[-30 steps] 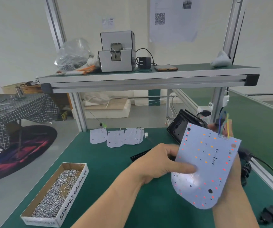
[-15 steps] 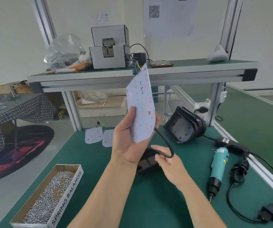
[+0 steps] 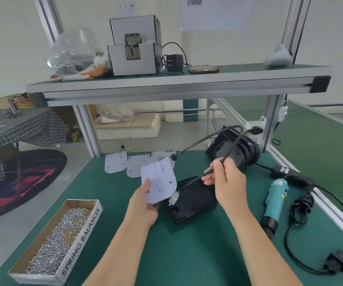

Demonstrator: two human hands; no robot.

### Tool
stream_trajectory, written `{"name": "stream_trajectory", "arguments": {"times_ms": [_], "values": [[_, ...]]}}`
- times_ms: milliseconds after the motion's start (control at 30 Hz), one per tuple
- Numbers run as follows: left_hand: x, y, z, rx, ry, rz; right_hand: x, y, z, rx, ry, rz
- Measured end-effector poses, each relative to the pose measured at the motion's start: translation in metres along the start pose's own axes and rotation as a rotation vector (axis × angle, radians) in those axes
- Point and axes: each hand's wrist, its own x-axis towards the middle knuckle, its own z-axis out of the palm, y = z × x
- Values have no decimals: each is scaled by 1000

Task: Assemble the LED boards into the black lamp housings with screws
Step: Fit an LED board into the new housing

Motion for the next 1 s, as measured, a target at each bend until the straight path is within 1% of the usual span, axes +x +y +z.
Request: {"name": "stream_trajectory", "arguments": {"times_ms": [67,133,267,400,467,533,600,667,733,767,833,900,967,1000], "values": [[4,-2,-1,-54,-66,-120,-5,3,3,-83,-41,-28],[8,-2,-2,-76,-101,-167,-9,3,4,-126,-83,-55],[10,1,-3,-52,-106,-133,-10,-6,-2,-187,-212,-131],[11,4,5,-47,-157,-100,-10,-21,-5,-210,-402,-230],[7,6,13,-59,-174,-85,-15,-27,-3,-180,-520,-218],[6,9,17,-30,-184,-46,-16,-29,-4,-182,-583,-181],[6,12,18,17,-197,-6,-6,-28,-9,-318,-603,-207],[5,13,20,60,-216,6,5,-30,-13,-431,-701,-185],[3,14,24,72,-243,6,11,-32,-14,-465,-783,-132],[2,14,26,62,-258,5,12,-32,-13,-513,-787,-141],[-1,15,29,30,-298,-2,13,-29,-12,-654,-766,-237],[-5,17,31,2,-337,-11,12,-28,-11,-728,-806,-287],[-10,20,31,-15,-337,24,9,-26,-14,-736,-846,-247],[-11,22,28,-18,-318,59,8,-23,-15,-714,-819,-216]]}}
